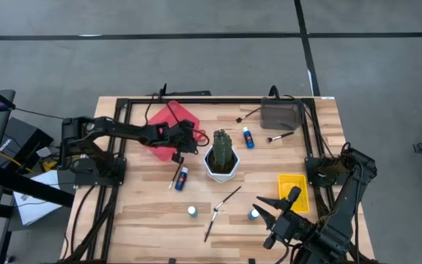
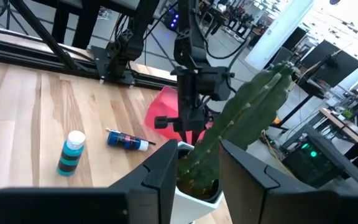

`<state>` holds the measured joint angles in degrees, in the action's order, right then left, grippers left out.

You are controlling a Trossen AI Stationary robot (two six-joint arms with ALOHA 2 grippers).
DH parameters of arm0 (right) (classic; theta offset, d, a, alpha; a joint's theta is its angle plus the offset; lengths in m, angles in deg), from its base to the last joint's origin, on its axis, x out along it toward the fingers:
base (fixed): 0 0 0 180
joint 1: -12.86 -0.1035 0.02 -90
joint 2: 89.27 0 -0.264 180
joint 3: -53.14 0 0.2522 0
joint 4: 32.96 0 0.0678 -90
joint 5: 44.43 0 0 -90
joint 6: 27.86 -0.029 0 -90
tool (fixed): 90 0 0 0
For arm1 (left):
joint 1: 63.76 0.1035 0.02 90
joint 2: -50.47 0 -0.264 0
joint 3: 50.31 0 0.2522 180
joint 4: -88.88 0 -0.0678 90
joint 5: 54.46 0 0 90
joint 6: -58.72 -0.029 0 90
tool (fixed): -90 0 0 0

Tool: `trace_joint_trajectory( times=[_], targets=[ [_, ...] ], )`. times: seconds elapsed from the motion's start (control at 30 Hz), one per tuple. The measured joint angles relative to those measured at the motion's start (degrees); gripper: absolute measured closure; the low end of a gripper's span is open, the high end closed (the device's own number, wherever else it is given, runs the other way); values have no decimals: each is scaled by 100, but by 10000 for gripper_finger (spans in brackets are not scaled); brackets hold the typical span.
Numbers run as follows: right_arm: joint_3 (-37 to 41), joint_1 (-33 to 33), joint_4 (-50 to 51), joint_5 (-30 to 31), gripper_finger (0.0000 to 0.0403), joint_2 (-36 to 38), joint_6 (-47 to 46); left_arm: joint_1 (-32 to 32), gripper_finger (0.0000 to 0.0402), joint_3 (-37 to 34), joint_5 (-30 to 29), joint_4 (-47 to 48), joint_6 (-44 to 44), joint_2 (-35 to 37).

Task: Pick & Place Paint Supplies
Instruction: Put the red scissors into the pink bin

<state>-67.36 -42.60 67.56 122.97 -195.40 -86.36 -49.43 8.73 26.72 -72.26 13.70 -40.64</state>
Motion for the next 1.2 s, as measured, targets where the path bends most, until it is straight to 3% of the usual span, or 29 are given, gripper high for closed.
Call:
trace_joint_trajectory(
  times=[0.57,1.03,1.2],
  targets=[
    [0,50,-58,-113,294,0,-190,394,339,7,920,-628,-426,-140],
    [0,50,-36,-115,294,0,-304,450,248,3,1124,-1006,-218,-615],
    [0,50,-23,-153,294,0,-304,450,244,246,1173,-1012,-249,-1013]
  ],
)
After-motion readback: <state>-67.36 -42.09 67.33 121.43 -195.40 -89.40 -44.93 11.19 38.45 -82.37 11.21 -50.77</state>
